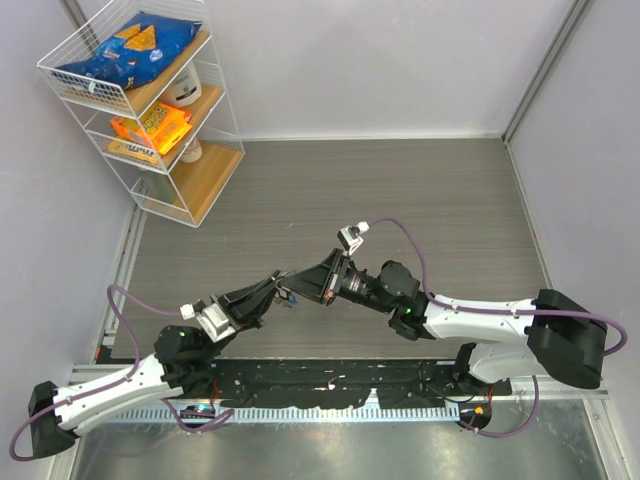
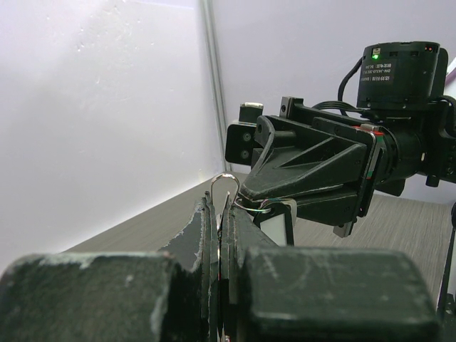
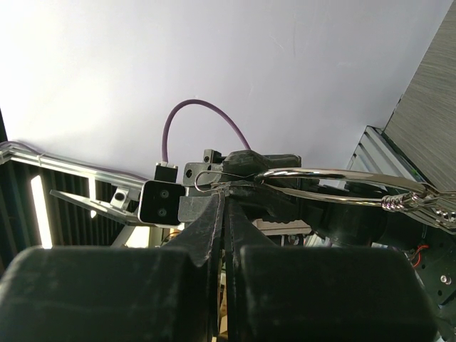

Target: Put the keys on the keyring

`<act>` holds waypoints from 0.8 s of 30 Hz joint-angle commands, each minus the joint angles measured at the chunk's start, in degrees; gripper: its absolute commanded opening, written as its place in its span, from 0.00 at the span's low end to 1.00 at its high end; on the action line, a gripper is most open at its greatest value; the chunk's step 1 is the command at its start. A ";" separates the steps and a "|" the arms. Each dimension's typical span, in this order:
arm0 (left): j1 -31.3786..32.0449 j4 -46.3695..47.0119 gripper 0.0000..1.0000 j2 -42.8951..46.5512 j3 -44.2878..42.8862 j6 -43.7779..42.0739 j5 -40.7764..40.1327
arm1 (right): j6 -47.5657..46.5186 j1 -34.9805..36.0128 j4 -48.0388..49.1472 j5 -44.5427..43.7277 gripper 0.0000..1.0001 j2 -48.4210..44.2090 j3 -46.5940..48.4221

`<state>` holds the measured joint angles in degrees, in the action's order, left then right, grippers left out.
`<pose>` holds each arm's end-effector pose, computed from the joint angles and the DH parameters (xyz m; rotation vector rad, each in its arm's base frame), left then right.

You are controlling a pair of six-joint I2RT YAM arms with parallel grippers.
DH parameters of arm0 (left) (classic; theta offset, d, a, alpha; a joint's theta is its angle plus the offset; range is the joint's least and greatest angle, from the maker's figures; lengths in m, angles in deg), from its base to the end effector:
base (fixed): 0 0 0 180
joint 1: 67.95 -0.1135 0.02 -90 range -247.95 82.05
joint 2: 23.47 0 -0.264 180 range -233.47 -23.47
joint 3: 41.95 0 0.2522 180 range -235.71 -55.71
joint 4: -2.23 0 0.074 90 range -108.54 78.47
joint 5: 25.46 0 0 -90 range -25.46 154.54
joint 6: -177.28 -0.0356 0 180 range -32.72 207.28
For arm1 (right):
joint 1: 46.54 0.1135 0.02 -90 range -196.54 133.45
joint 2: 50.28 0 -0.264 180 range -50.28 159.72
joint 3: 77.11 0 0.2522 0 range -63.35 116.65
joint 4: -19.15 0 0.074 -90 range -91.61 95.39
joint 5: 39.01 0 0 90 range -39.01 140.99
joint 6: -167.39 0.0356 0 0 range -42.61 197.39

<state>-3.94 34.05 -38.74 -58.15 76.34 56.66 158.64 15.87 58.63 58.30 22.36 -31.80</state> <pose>0.0523 -0.0962 0.2462 0.5214 0.8929 -0.7765 0.1220 0.2433 0.2727 0.1498 1.7480 2.0924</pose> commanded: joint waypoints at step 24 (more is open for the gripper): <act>1.21 5.04 0.00 -1.35 -1.26 -1.19 6.82 | 2.33 -1.06 -3.05 -4.85 0.06 0.22 1.85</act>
<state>-3.97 34.53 -39.87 -58.15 74.94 56.64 160.78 15.85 58.34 57.97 22.73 -31.80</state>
